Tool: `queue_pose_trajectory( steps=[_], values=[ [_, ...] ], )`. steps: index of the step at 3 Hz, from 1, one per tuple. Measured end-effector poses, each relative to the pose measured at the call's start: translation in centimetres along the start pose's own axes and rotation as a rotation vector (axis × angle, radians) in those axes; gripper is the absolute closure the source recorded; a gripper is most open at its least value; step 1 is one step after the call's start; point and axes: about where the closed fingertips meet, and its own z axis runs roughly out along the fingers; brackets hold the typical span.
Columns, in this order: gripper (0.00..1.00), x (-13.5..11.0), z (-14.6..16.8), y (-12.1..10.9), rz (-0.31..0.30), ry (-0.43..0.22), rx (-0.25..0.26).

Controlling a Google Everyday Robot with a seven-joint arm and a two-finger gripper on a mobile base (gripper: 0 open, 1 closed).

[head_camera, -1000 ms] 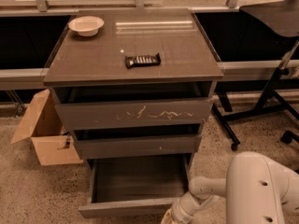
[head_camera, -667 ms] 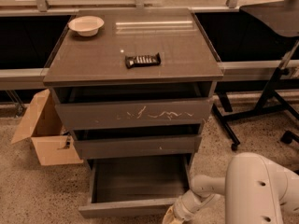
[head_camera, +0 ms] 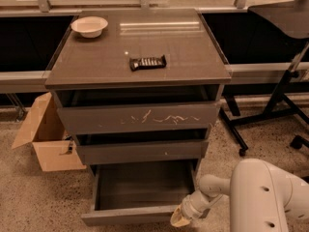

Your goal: Close bottom drawer

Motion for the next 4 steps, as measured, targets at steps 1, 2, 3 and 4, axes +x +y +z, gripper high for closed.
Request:
queue_pose_trajectory(
  steps=[1, 2, 3, 4],
  values=[
    [0.50, 0.00, -0.02, -0.07, 0.000, 0.000, 0.001],
    [0.28, 0.00, -0.02, -0.07, 0.000, 0.000, 0.001],
    [0.05, 0.00, -0.01, -0.07, 0.000, 0.000, 0.001],
    [0.00, -0.01, -0.01, -0.07, 0.000, 0.000, 0.001]
  ],
)
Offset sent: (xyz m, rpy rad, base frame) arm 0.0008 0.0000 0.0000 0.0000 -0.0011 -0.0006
